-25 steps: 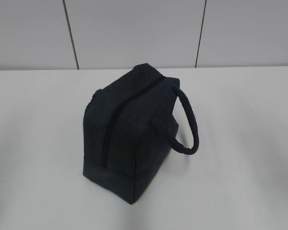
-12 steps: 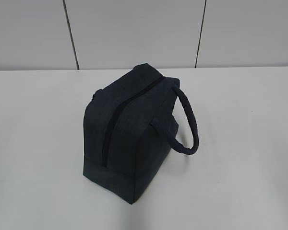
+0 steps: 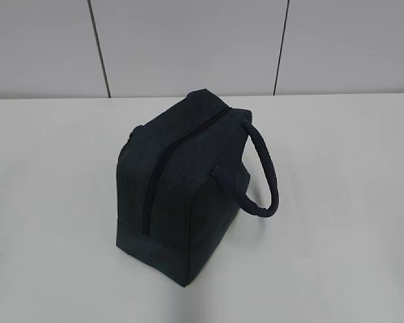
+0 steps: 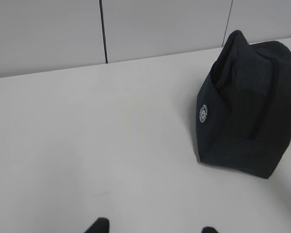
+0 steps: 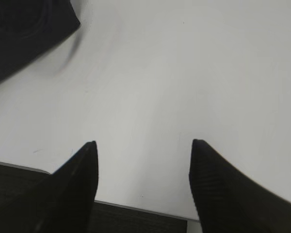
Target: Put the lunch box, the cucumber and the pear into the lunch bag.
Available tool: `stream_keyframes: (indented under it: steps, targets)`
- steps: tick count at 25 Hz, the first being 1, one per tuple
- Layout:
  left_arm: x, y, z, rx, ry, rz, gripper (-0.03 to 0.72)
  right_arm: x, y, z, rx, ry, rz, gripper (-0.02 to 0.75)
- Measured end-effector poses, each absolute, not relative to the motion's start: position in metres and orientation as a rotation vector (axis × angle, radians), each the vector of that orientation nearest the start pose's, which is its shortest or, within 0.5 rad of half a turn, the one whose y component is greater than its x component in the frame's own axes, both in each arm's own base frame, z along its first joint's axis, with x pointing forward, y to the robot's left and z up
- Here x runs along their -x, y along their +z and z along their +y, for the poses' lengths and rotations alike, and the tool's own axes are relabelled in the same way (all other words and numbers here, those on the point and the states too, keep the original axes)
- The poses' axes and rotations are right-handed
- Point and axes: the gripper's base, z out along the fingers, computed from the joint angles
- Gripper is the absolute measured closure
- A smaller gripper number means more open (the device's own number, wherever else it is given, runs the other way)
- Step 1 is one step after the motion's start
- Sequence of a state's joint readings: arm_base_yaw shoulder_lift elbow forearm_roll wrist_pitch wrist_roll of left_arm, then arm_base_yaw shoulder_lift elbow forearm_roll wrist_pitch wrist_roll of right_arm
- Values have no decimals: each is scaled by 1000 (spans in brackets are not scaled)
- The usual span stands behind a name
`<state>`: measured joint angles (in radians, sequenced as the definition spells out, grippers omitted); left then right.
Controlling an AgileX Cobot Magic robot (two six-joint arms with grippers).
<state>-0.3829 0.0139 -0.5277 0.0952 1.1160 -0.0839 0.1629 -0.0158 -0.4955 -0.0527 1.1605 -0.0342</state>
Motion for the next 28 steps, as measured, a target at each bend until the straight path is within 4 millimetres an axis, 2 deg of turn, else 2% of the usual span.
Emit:
stream_keyframes:
  steps: [15,23,28]
  targets:
    - [8,281,11,-290,-170,2046,346,10,268,-6,200,15,2118,274]
    - [12,280,9,-16,-8,2053,346,11,269,-5,111,-32,2120,274]
    - [12,280,9,2,4,2053,346,11,269,-5,110,-33,2120,274]
